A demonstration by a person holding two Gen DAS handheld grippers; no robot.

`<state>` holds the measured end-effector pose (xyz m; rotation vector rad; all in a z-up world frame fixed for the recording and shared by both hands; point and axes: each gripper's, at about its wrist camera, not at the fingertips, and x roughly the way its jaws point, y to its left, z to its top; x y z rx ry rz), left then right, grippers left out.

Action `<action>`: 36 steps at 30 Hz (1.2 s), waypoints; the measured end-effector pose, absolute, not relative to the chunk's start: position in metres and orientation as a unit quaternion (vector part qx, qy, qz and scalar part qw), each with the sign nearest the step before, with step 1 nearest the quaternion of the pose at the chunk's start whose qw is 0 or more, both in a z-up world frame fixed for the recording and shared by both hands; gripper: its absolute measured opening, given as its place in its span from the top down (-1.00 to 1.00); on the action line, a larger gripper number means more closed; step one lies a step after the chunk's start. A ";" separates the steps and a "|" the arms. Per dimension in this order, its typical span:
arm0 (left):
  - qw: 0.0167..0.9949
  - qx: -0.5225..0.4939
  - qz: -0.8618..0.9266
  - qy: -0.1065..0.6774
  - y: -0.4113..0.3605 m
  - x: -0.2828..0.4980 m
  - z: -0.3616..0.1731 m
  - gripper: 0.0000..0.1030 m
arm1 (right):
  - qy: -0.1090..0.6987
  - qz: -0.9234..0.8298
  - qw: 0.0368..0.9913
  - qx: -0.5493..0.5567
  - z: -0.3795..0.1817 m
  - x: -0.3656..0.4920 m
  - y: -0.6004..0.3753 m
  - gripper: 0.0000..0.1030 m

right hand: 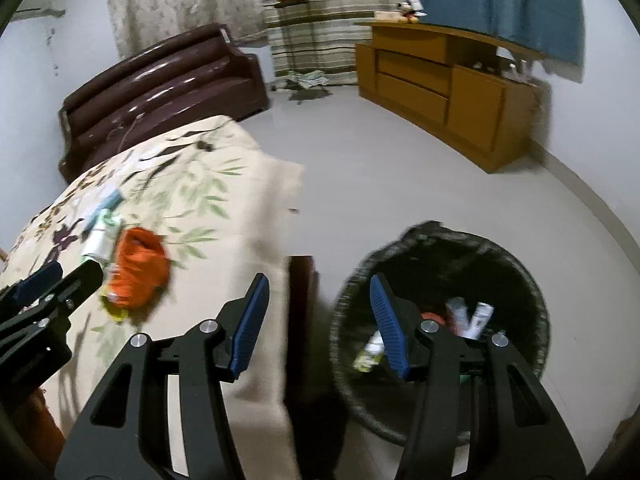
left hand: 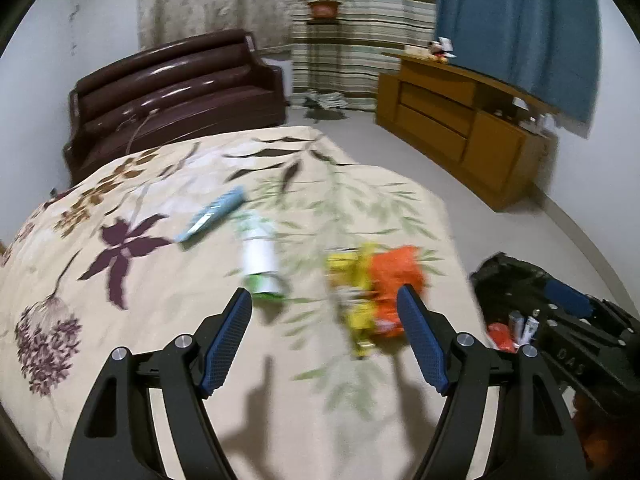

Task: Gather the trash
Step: 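Move both open tools back over the remaining trash on the bed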

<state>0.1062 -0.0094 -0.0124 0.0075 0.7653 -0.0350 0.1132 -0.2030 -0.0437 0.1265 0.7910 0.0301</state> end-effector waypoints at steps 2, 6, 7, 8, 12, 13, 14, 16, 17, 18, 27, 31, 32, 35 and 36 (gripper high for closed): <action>0.927 -0.003 -0.003 0.374 0.006 0.104 -0.013 -0.41 | 0.384 0.027 0.921 0.057 -0.040 0.116 -0.190 0.01; 0.926 -0.012 0.020 0.377 0.034 0.103 -0.016 -0.41 | 0.382 0.048 0.922 0.048 -0.034 0.120 -0.166 0.01; 0.926 -0.014 0.025 0.378 0.040 0.102 -0.017 -0.41 | 0.381 0.052 0.922 0.046 -0.033 0.120 -0.160 0.01; 0.925 -0.015 0.029 0.379 0.046 0.102 -0.018 -0.41 | 0.381 0.056 0.922 0.044 -0.032 0.121 -0.155 0.01; 0.921 -0.024 0.049 0.385 0.071 0.102 -0.024 -0.41 | 0.379 0.072 0.922 0.037 -0.028 0.124 -0.133 0.01; 0.921 -0.027 0.052 0.386 0.074 0.101 -0.025 -0.41 | 0.379 0.076 0.922 0.035 -0.027 0.125 -0.127 0.01; 0.920 -0.029 0.056 0.387 0.079 0.101 -0.026 -0.41 | 0.379 0.078 0.922 0.034 -0.027 0.125 -0.124 0.01; 0.919 -0.032 0.059 0.388 0.086 0.101 -0.027 -0.41 | 0.379 0.083 0.921 0.030 -0.026 0.125 -0.116 0.01; 0.919 -0.034 0.061 0.388 0.088 0.101 -0.028 -0.41 | 0.379 0.085 0.921 0.029 -0.025 0.126 -0.112 0.01; 0.919 -0.035 0.061 0.389 0.091 0.101 -0.028 -0.41 | 0.378 0.086 0.921 0.028 -0.025 0.126 -0.110 0.01; 0.918 -0.050 0.070 0.387 0.110 0.102 -0.028 -0.41 | 0.368 0.087 0.925 0.027 -0.015 0.125 -0.097 0.01; 0.918 -0.056 0.074 0.386 0.116 0.101 -0.028 -0.41 | 0.372 0.090 0.924 0.020 -0.016 0.126 -0.091 0.01; 0.918 -0.056 0.074 0.385 0.117 0.101 -0.027 -0.41 | 0.373 0.090 0.923 0.019 -0.017 0.126 -0.090 0.01; 0.919 -0.057 0.075 0.384 0.119 0.099 -0.027 -0.41 | 0.377 0.095 0.921 0.014 -0.019 0.127 -0.083 0.01; 0.919 -0.058 0.075 0.384 0.120 0.099 -0.027 -0.41 | 0.378 0.096 0.921 0.012 -0.020 0.127 -0.081 0.01</action>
